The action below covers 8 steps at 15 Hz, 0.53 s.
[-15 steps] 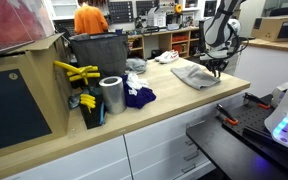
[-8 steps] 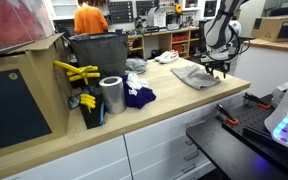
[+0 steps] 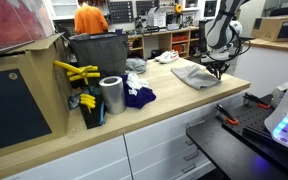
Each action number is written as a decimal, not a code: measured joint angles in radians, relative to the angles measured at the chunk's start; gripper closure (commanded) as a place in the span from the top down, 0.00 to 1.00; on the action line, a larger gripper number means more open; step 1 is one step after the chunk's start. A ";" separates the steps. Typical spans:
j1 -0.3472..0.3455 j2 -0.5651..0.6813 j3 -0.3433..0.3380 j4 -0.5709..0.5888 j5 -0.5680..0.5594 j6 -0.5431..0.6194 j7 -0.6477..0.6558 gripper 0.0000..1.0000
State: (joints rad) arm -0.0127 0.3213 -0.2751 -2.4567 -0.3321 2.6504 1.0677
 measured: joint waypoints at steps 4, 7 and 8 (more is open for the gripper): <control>0.000 -0.011 -0.007 -0.009 0.000 0.004 0.000 0.01; 0.000 -0.044 -0.013 -0.020 0.000 0.007 0.000 0.01; 0.000 -0.063 -0.015 -0.024 0.000 0.007 0.000 0.01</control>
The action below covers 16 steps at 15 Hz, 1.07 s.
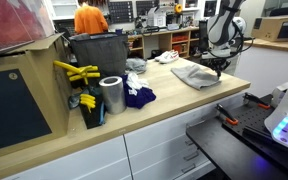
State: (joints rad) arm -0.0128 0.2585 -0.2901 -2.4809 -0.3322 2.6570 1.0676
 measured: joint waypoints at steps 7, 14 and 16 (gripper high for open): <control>-0.001 -0.141 0.016 -0.053 -0.001 -0.031 0.000 0.01; -0.001 -0.210 0.101 -0.092 -0.089 -0.137 0.175 0.01; -0.002 -0.219 0.105 -0.096 -0.184 -0.156 0.307 0.01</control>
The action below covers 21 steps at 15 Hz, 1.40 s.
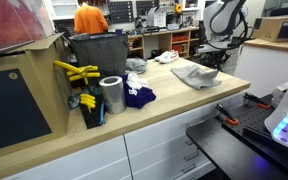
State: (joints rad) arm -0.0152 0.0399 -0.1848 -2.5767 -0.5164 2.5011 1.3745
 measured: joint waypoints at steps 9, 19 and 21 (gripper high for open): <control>-0.006 -0.017 0.067 -0.006 -0.284 -0.291 0.494 0.32; -0.002 -0.017 0.137 -0.005 -0.284 -0.371 0.563 0.94; -0.007 -0.017 0.135 -0.005 -0.278 -0.278 0.519 1.00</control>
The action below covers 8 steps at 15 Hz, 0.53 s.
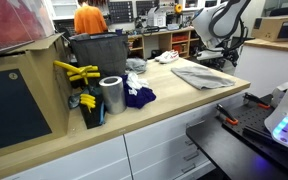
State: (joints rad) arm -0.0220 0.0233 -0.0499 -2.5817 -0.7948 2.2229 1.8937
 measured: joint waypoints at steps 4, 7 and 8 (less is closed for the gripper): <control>-0.025 0.014 -0.016 0.009 0.059 0.242 -0.174 0.75; -0.030 0.061 -0.018 0.016 0.174 0.392 -0.369 0.58; -0.031 0.084 -0.014 0.016 0.229 0.432 -0.444 0.51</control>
State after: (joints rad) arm -0.0533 0.1077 -0.0636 -2.5653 -0.5655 2.6551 1.4501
